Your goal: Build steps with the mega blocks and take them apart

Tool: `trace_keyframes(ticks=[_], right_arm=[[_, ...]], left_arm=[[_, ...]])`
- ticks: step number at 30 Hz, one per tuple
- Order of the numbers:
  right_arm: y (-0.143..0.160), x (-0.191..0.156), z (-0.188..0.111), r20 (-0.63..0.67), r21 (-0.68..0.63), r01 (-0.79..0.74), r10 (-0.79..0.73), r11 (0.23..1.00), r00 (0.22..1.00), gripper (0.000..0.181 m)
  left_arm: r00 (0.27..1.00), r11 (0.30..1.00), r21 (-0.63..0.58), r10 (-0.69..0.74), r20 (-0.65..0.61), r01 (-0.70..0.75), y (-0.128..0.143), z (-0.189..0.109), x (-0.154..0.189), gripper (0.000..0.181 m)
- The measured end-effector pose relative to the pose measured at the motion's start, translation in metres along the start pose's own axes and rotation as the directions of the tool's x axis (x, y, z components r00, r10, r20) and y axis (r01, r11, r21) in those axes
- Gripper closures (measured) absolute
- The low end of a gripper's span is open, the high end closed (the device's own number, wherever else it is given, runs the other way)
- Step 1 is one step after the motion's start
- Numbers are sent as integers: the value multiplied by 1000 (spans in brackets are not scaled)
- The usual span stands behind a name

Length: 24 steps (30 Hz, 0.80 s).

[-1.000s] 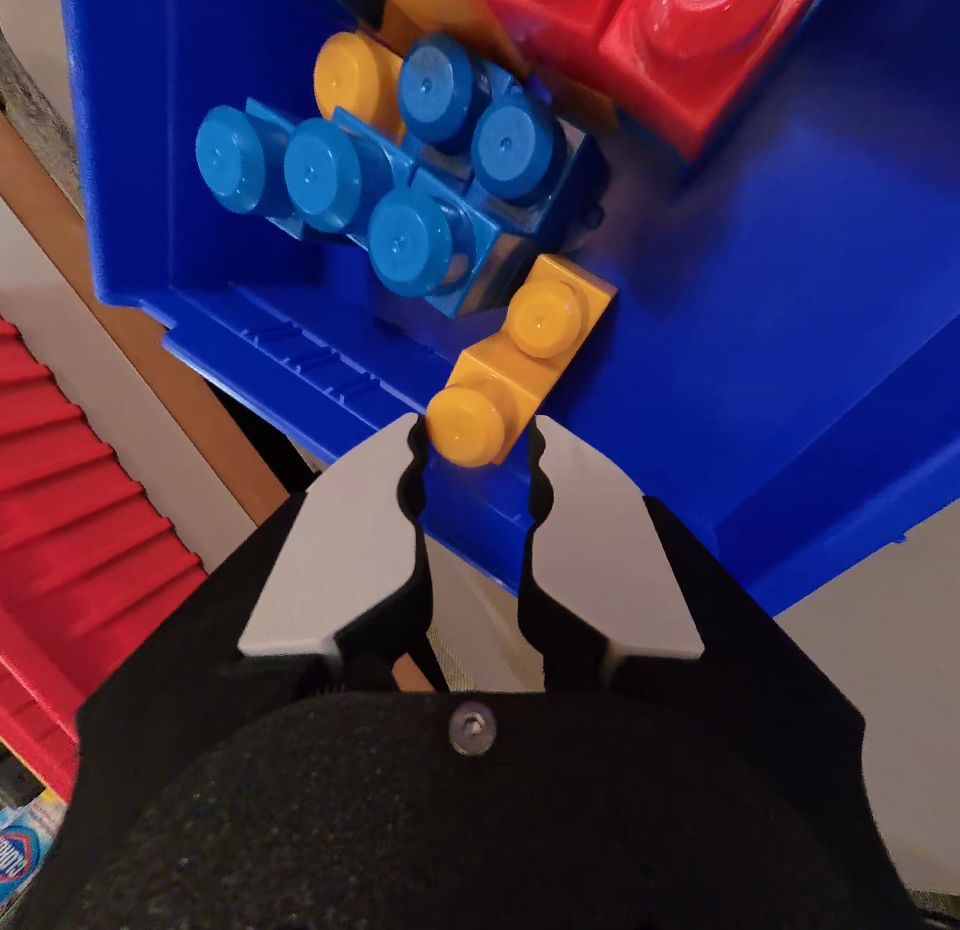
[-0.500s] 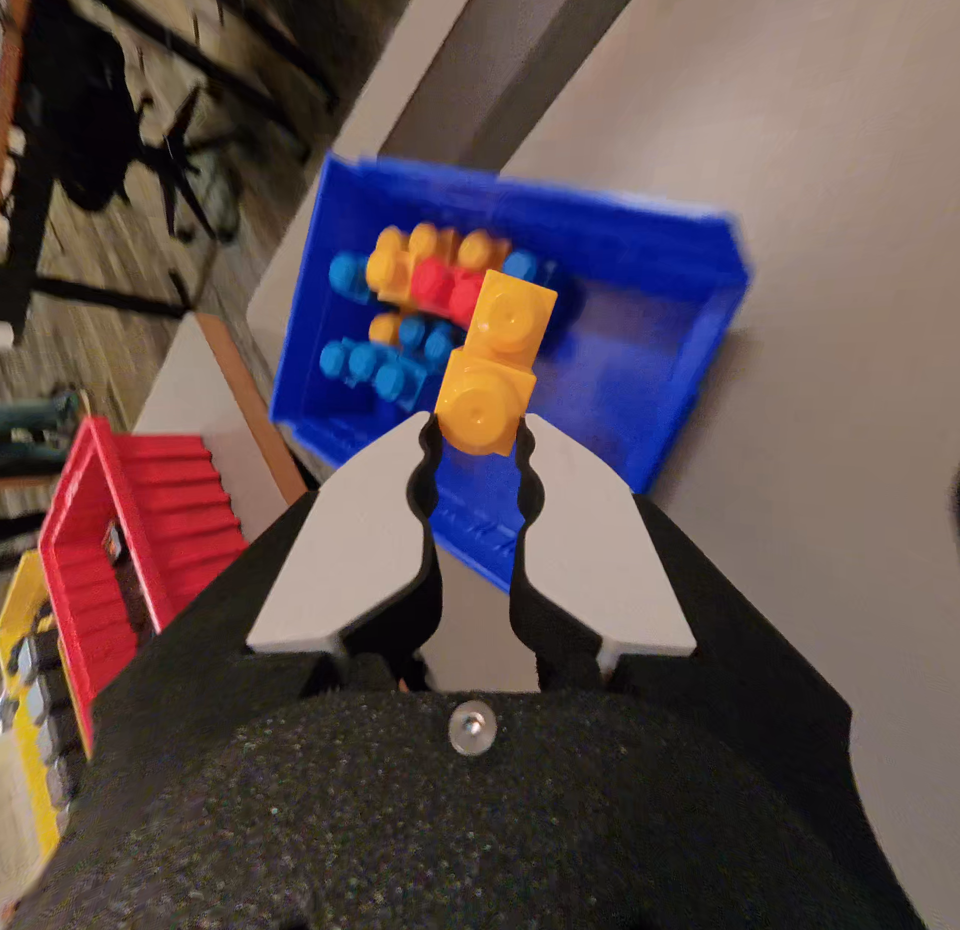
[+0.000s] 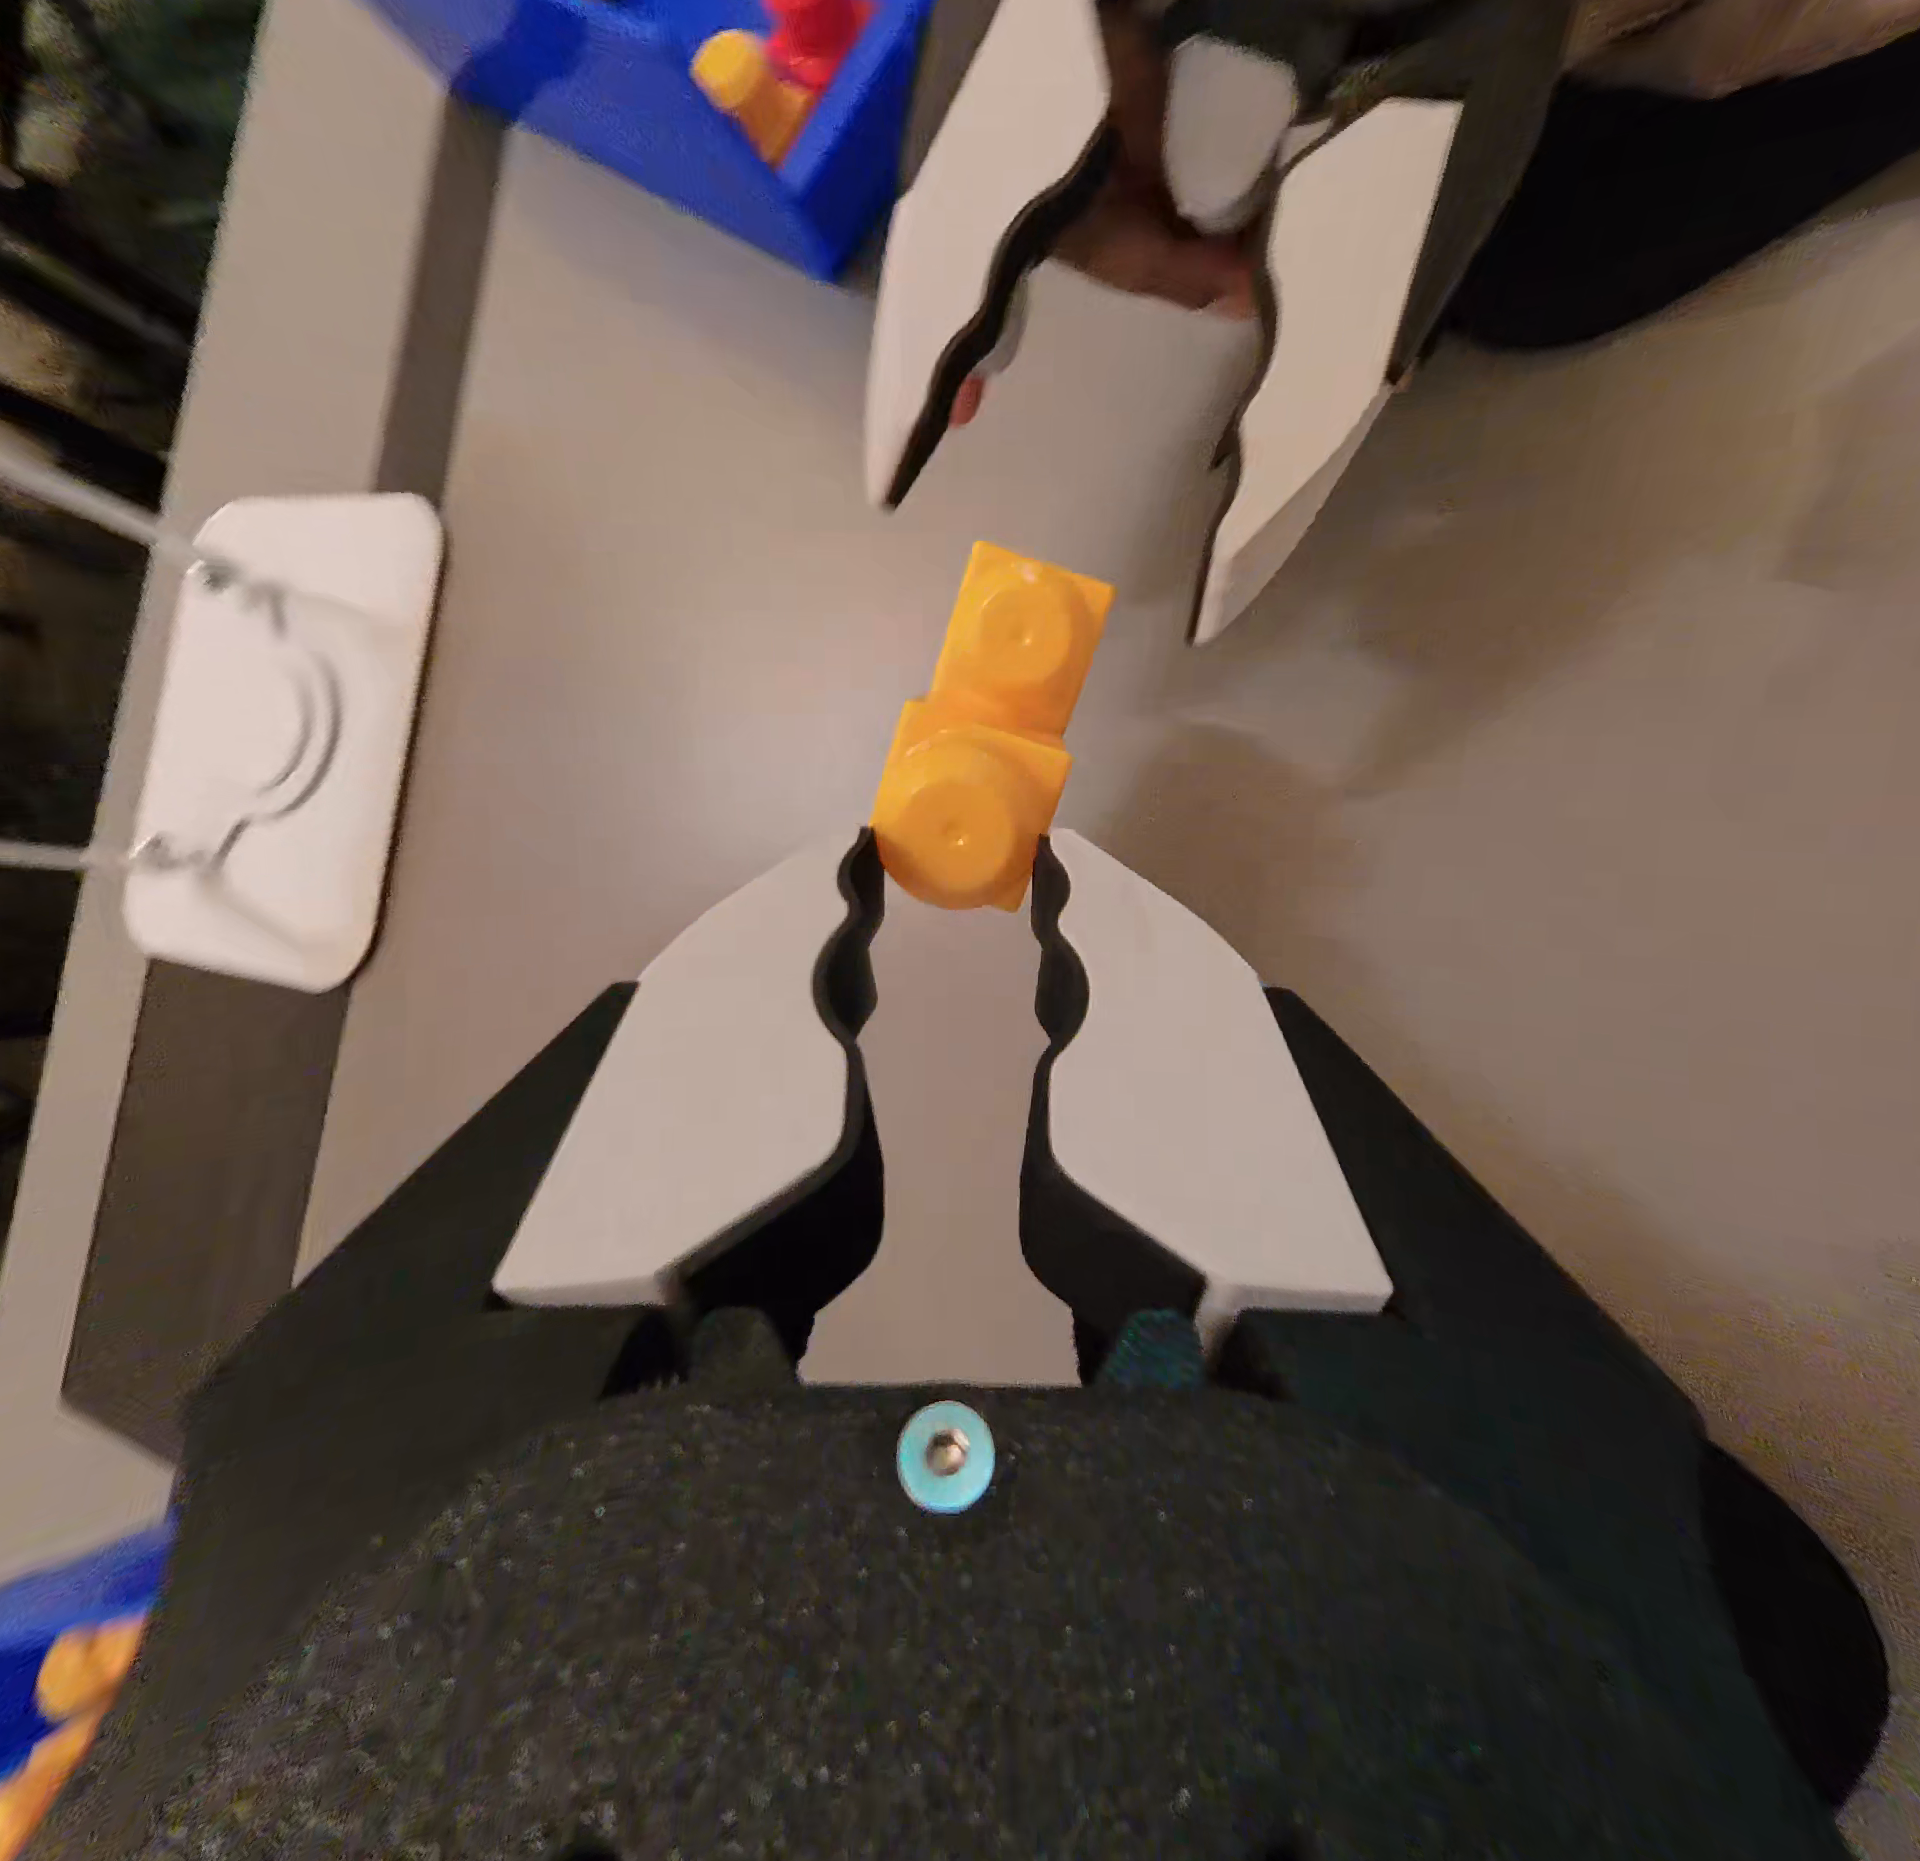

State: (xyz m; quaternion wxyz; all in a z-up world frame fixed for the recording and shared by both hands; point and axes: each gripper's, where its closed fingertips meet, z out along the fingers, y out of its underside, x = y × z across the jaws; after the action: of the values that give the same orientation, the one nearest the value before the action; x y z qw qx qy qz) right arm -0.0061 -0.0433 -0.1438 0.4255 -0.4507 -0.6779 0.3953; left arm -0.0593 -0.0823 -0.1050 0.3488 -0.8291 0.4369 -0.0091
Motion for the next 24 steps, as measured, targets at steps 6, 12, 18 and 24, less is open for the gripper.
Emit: trace_keyframes(ticks=[6,12,18,24], right_arm=[[-2,-10,-4,41,21,61,-62,998,997,147],[-17,-2,-20,67,139,-15,5,990,998,149],[-73,12,-68,255,518,-316,209,795,944,149],[-86,10,-78,375,602,-432,241,671,895,149]], left_arm=[[994,997,41,62,-89,-59,-32,33,19,153],[993,947,319,-4,-118,42,-65,21,14,154],[940,700,635,-168,-298,327,-91,10,13,127],[892,561,704,-170,-418,437,-113,21,26,144]])
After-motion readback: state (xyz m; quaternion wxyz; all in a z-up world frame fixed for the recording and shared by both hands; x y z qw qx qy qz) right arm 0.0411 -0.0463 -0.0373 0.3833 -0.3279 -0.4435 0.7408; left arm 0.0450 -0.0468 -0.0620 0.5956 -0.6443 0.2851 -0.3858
